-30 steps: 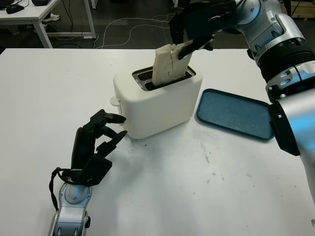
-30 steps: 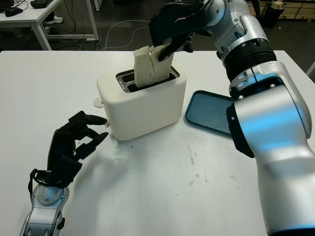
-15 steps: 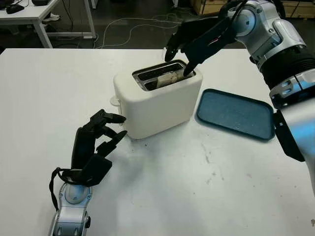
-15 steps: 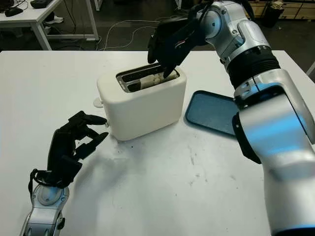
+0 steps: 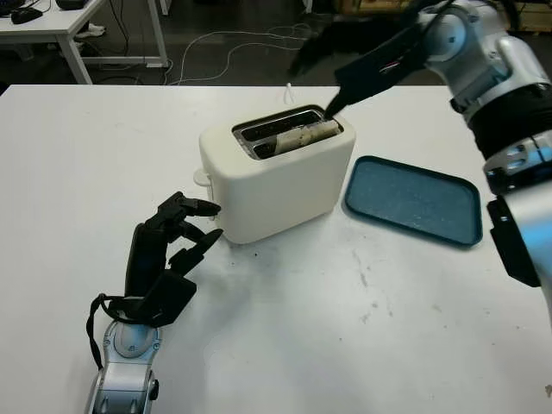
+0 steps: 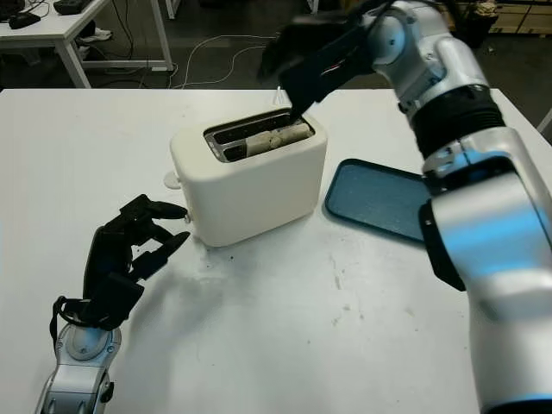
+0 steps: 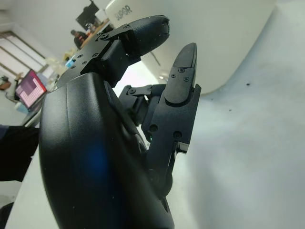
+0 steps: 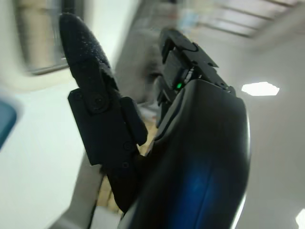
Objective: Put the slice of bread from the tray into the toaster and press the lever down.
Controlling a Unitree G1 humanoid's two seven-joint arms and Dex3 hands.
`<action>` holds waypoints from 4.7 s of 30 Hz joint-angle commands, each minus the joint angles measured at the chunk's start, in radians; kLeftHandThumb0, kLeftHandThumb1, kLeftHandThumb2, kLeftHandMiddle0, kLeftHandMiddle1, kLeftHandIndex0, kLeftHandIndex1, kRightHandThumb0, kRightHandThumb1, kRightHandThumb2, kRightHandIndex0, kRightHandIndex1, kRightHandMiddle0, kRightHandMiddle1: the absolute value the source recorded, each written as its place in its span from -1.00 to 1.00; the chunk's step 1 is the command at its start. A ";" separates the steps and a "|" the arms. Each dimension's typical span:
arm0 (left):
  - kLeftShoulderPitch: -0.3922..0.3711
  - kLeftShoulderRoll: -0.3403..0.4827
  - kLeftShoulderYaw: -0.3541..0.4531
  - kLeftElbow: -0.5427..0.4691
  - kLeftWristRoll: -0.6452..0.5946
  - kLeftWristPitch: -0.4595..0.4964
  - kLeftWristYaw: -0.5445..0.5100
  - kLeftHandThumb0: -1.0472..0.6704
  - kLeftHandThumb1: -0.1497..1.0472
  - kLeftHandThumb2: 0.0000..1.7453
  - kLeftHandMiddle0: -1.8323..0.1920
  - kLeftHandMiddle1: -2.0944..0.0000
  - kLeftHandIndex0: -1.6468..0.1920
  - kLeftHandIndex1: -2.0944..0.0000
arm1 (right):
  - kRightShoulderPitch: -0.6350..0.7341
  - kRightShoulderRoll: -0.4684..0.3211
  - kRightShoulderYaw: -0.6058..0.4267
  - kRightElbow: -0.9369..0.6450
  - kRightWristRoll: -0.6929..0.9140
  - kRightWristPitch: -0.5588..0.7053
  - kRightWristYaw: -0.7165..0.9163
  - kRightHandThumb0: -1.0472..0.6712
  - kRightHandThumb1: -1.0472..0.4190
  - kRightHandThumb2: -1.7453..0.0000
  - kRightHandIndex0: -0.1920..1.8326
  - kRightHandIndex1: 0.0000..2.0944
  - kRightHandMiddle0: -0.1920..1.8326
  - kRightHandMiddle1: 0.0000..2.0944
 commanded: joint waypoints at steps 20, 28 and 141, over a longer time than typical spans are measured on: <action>-0.258 0.341 0.203 -0.055 0.038 -0.055 -0.124 0.00 0.75 -0.98 0.14 -0.34 0.04 0.13 | 0.997 0.186 -0.351 -0.483 0.408 -0.111 -0.328 -0.38 -0.82 0.99 0.20 -0.84 0.09 -0.98; -0.381 0.471 0.162 -0.001 0.124 -0.017 -0.212 0.06 0.64 -1.00 -0.01 -0.05 -0.16 0.37 | 1.067 0.275 -0.359 -0.554 0.533 0.028 -0.270 -0.37 -0.81 1.00 0.35 -0.90 0.27 -0.97; -0.878 0.632 -0.217 0.734 0.215 -0.480 -0.514 -0.08 0.67 -0.99 -0.15 -0.26 -0.60 0.99 | 1.070 0.311 -0.382 -0.539 0.525 0.034 -0.147 -0.35 -0.79 1.00 0.35 -1.00 0.25 -1.00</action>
